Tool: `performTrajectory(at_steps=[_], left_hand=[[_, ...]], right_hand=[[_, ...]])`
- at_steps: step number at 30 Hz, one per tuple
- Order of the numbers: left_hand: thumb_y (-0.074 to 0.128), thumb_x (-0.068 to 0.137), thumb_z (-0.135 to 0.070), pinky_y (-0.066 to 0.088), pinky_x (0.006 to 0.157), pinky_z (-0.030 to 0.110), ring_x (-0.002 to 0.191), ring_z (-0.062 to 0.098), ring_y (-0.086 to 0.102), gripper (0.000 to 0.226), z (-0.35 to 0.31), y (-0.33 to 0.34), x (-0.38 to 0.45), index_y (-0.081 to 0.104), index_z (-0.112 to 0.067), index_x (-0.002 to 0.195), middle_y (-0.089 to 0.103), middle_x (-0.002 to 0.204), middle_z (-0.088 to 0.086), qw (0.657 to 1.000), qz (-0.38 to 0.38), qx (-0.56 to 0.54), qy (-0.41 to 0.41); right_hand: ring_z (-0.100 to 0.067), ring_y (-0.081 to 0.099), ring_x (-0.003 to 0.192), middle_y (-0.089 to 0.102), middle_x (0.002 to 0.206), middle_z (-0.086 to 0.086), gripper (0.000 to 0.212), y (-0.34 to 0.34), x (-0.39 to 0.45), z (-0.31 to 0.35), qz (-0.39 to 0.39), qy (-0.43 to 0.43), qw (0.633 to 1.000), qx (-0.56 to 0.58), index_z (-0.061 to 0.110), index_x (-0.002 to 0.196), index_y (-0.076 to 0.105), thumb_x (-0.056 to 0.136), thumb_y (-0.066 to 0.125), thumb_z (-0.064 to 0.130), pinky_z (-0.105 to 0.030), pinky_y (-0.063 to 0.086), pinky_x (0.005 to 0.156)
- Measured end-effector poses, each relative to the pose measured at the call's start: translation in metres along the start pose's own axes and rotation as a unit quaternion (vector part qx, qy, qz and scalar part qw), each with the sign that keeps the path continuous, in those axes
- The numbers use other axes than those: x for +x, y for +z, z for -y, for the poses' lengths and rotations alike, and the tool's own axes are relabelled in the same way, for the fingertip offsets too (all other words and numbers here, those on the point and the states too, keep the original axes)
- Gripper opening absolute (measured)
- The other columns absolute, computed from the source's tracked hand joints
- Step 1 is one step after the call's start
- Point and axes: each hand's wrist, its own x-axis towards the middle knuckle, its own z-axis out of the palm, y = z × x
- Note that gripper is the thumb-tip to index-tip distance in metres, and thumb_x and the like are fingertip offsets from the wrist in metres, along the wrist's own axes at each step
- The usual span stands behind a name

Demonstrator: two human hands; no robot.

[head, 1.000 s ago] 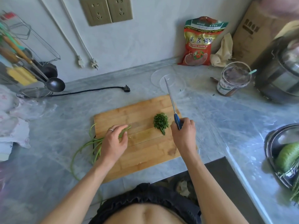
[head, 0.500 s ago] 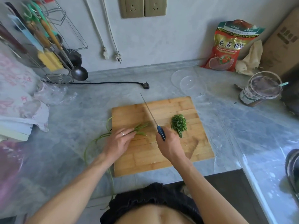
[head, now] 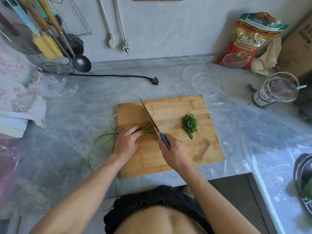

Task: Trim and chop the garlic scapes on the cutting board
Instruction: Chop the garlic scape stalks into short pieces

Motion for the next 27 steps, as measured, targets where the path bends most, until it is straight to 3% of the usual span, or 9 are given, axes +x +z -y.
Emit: performTrajectory(at_steps=[4, 8, 12, 16, 19, 22, 27], left_hand=[[0.076, 0.084, -0.006, 0.055, 0.072, 0.036, 0.089, 0.027, 0.064, 0.019, -0.005, 0.001, -0.002, 0.078, -0.012, 0.102, 0.073, 0.105, 0.004, 1.0, -0.016, 0.001, -0.008], [0.074, 0.085, -0.004, 0.054, 0.07, 0.034, 0.089, 0.026, 0.065, 0.017, -0.013, 0.005, 0.002, 0.077, -0.01, 0.1, 0.074, 0.103, 0.001, 0.999, -0.033, 0.004, -0.01], [0.075, 0.078, 0.006, 0.056, 0.074, 0.035, 0.093, 0.023, 0.065, 0.029, -0.017, 0.01, 0.006, 0.077, -0.009, 0.102, 0.074, 0.103, 0.001, 0.999, -0.029, -0.003, -0.031], [0.073, 0.085, 0.0, 0.058, 0.074, 0.036, 0.091, 0.026, 0.069, 0.022, -0.025, 0.015, 0.014, 0.074, -0.003, 0.106, 0.074, 0.104, 0.007, 0.996, -0.041, -0.031, -0.066], [0.074, 0.084, -0.001, 0.06, 0.073, 0.037, 0.091, 0.027, 0.07, 0.018, -0.029, 0.018, 0.017, 0.075, -0.002, 0.102, 0.074, 0.103, 0.008, 0.997, -0.041, -0.015, -0.065], [0.071, 0.087, -0.007, 0.057, 0.081, 0.038, 0.098, 0.025, 0.069, 0.015, -0.027, 0.016, 0.013, 0.076, -0.004, 0.101, 0.074, 0.106, 0.006, 0.998, -0.04, 0.037, -0.021], [0.062, 0.092, -0.015, 0.048, 0.097, 0.045, 0.113, 0.026, 0.062, 0.028, -0.028, 0.013, 0.003, 0.071, -0.004, 0.116, 0.068, 0.123, 0.007, 0.996, 0.001, 0.092, 0.004]], right_hand=[[-0.013, 0.028, 0.047, 0.041, 0.056, -0.003, 0.021, -0.004, 0.009, -0.002, -0.018, 0.009, 1.0, 0.01, 0.012, 0.078, 0.047, 0.096, 0.052, 0.019, -0.025, 0.027, 0.045], [-0.012, 0.033, 0.047, 0.043, 0.057, 0.0, 0.02, -0.001, 0.008, 0.002, 0.017, 0.0, 1.0, 0.017, 0.01, 0.08, 0.05, 0.095, 0.054, 0.021, -0.022, 0.031, 0.046], [-0.013, 0.035, 0.048, 0.046, 0.057, -0.007, 0.021, -0.01, 0.016, -0.004, 0.001, -0.015, 1.0, 0.027, 0.009, 0.079, 0.051, 0.096, 0.054, 0.019, -0.02, 0.03, 0.046], [-0.013, 0.032, 0.049, 0.037, 0.055, 0.001, 0.031, -0.022, 0.025, -0.014, -0.031, 0.001, 0.999, 0.024, 0.02, 0.069, 0.04, 0.096, 0.053, 0.02, -0.021, 0.028, 0.047], [-0.012, 0.03, 0.049, 0.041, 0.057, -0.011, 0.029, -0.025, 0.025, -0.02, -0.021, -0.015, 0.999, 0.024, 0.016, 0.07, 0.042, 0.096, 0.053, 0.021, -0.023, 0.027, 0.047], [-0.011, 0.029, 0.049, 0.039, 0.057, -0.008, 0.027, -0.027, 0.024, -0.024, -0.008, -0.035, 0.999, 0.032, 0.015, 0.072, 0.043, 0.096, 0.053, 0.021, -0.022, 0.027, 0.048], [-0.013, 0.033, 0.049, 0.038, 0.056, -0.001, 0.018, -0.026, 0.028, -0.029, -0.002, -0.062, 0.997, 0.045, 0.009, 0.081, 0.053, 0.096, 0.054, 0.017, -0.019, 0.028, 0.046]])
